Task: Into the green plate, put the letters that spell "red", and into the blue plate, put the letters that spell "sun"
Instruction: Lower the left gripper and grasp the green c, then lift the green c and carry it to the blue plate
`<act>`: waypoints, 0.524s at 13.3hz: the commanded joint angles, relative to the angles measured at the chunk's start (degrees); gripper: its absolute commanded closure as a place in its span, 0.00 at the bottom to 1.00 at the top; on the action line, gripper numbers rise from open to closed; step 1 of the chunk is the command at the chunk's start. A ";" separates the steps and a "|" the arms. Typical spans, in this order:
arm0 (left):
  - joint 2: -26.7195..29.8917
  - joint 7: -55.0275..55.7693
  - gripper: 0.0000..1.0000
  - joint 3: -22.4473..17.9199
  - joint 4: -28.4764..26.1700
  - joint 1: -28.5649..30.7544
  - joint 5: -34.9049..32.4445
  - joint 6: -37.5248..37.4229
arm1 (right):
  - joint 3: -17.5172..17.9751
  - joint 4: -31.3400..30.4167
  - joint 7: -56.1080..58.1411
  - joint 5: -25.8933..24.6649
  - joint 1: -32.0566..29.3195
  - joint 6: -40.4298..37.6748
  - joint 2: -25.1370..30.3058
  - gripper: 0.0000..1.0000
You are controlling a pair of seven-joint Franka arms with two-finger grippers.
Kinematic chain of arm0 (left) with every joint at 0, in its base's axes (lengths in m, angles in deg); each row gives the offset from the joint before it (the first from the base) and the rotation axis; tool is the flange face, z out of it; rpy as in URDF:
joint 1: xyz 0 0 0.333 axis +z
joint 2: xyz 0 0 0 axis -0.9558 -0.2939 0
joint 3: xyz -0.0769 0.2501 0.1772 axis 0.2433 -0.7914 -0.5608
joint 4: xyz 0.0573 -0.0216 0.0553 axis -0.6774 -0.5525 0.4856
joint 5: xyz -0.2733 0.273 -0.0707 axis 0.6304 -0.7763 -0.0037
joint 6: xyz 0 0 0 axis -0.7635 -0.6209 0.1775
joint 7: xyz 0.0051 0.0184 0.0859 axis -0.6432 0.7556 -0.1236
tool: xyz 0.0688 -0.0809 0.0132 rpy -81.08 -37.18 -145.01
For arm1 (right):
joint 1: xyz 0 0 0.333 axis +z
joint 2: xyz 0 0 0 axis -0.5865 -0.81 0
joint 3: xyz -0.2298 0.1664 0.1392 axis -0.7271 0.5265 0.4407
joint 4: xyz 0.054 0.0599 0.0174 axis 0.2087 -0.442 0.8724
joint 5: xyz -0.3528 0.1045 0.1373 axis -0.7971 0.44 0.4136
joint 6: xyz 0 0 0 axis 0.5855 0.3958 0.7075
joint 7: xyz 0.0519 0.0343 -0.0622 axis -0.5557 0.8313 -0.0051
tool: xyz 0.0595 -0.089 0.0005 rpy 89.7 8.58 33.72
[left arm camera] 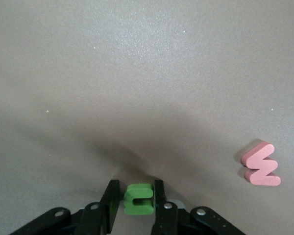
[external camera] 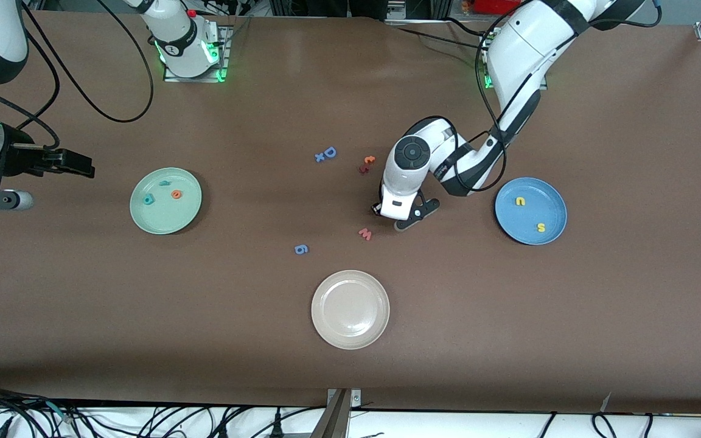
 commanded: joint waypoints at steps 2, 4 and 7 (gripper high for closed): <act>-1.15 1.55 0.72 -0.39 1.47 -0.79 -2.18 -0.66 | 0.11 -0.40 -0.24 -0.56 -0.20 -0.43 0.52 0.00; -1.15 1.55 0.74 -0.47 1.47 -0.79 -2.18 -0.66 | 0.11 -0.40 -0.24 -0.56 -0.20 -0.43 0.52 0.00; -1.15 1.55 0.76 -0.47 1.47 -0.87 -2.18 -0.66 | 0.11 -0.40 -0.15 -0.56 -0.20 -0.43 0.52 0.00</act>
